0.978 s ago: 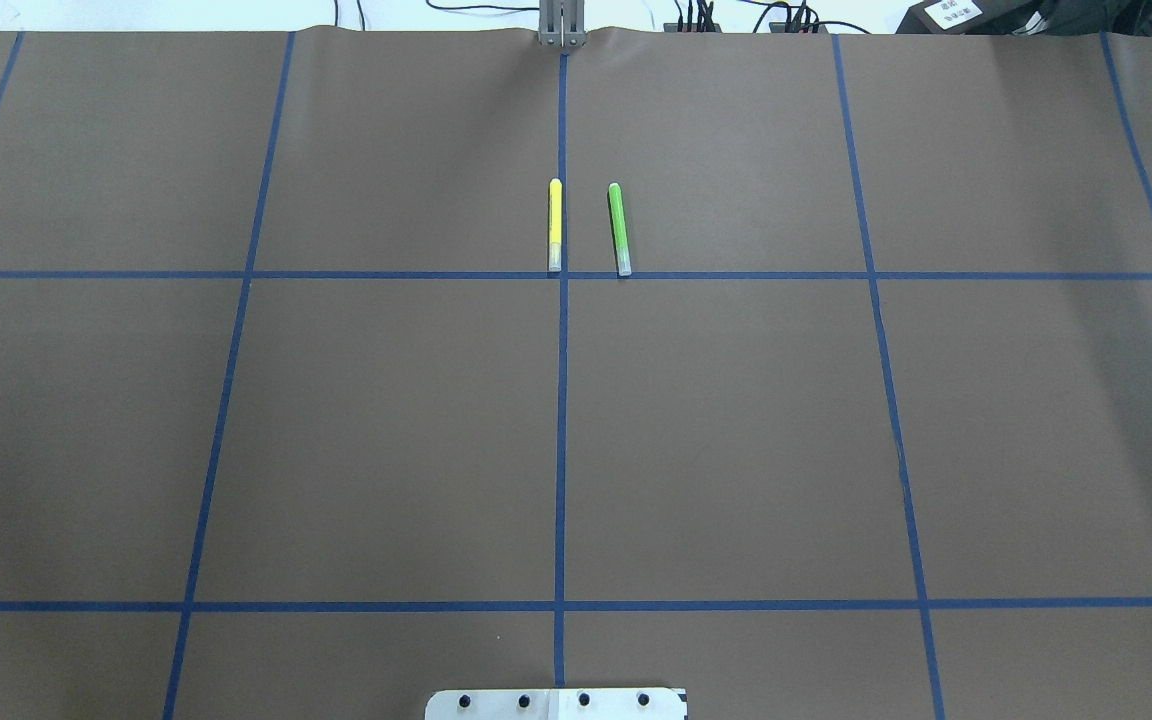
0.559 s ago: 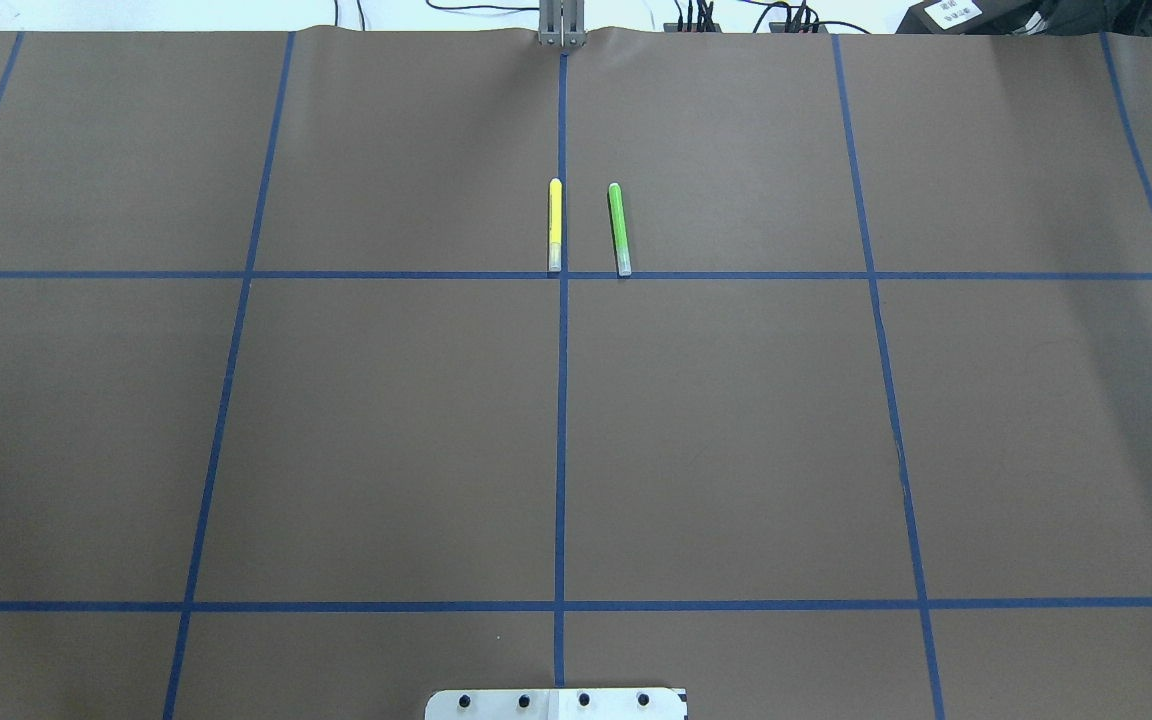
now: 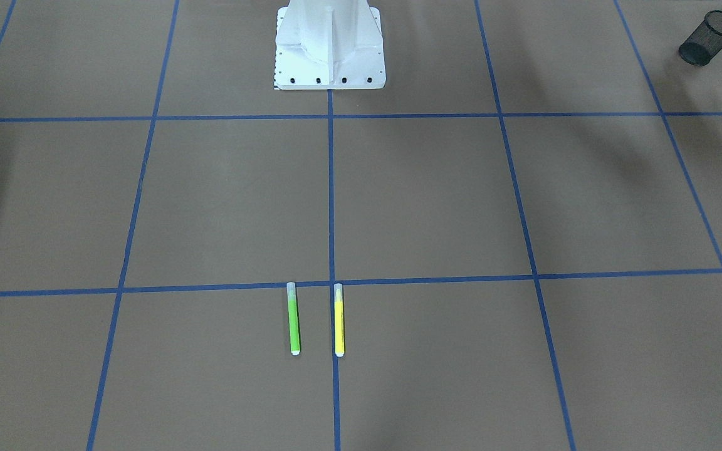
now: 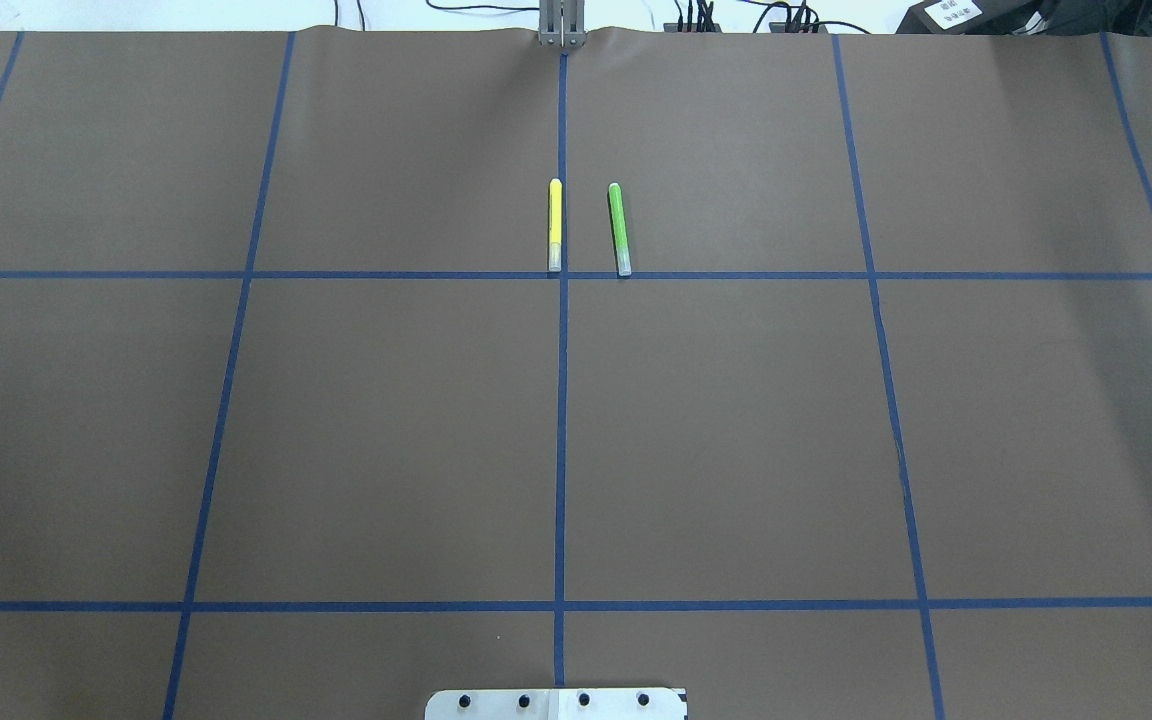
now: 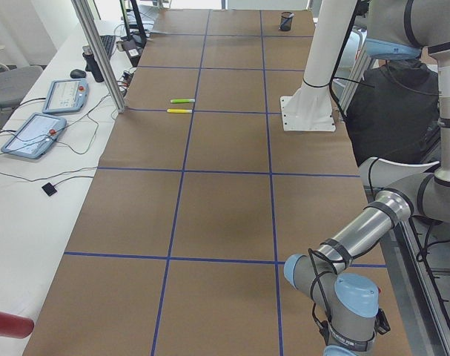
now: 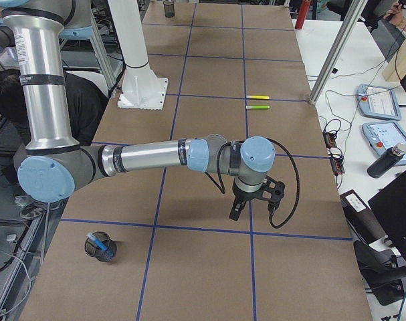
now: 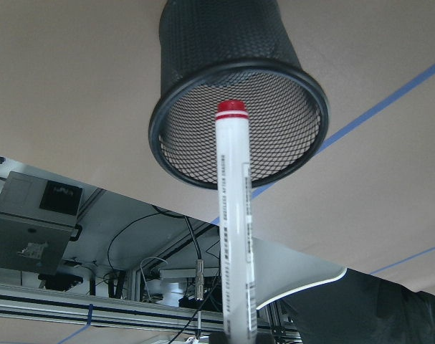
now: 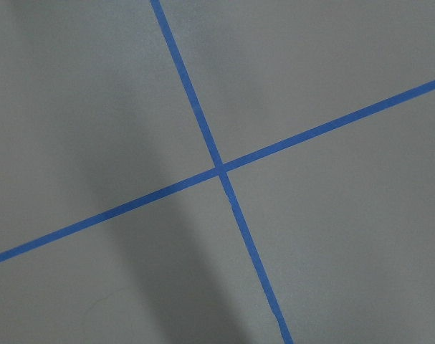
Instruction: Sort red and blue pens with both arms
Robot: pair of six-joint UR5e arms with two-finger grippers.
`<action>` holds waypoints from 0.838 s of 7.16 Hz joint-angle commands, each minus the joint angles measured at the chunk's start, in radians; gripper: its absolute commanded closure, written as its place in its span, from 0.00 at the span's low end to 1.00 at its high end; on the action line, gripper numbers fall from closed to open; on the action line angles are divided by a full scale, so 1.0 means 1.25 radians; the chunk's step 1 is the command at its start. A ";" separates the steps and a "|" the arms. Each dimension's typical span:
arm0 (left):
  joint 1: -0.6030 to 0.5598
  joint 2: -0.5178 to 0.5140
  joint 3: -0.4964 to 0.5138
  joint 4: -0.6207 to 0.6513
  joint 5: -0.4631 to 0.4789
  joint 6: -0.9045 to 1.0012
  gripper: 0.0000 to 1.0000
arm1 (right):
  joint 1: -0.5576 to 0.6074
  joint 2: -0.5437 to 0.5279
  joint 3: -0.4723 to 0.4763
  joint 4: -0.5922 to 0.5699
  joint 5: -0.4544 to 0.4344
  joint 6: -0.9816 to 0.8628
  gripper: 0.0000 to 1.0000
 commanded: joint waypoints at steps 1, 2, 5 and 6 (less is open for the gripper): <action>0.000 -0.007 0.023 -0.013 -0.002 0.000 1.00 | -0.001 0.000 -0.001 0.000 0.000 0.000 0.00; 0.000 -0.006 0.023 -0.013 -0.001 0.000 1.00 | -0.001 0.001 -0.001 0.000 -0.001 -0.001 0.00; 0.000 0.002 0.023 -0.013 -0.001 0.001 1.00 | -0.001 0.001 -0.001 0.000 -0.003 -0.002 0.00; 0.000 0.006 0.023 -0.013 -0.001 0.001 1.00 | -0.001 0.001 -0.002 0.000 -0.003 -0.002 0.00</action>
